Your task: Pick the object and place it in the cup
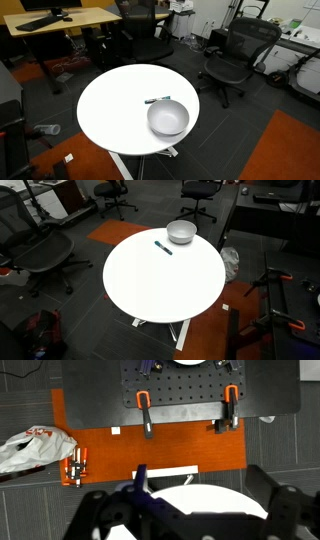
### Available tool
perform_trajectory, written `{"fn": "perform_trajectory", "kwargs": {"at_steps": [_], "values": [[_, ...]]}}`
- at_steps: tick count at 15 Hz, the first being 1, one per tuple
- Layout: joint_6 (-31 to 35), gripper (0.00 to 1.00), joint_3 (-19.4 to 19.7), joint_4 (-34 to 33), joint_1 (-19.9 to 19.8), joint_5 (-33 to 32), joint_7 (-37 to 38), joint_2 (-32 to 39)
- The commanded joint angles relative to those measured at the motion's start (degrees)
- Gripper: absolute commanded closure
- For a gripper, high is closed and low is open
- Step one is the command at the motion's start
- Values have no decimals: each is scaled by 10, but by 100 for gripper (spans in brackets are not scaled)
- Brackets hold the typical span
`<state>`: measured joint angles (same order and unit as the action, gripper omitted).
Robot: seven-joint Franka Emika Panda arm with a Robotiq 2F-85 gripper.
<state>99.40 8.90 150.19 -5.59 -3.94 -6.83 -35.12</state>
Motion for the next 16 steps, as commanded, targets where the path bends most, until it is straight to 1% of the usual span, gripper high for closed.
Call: {"fn": "perform_trajectory", "kwargs": {"at_steps": [1, 7, 16], "values": [[-1, 0, -3, -1, -4, 2, -2, 1], [-2, 0, -5, -3, -2, 2, -1, 2], [15, 0, -36, -11, 6, 32, 49, -5]]}}
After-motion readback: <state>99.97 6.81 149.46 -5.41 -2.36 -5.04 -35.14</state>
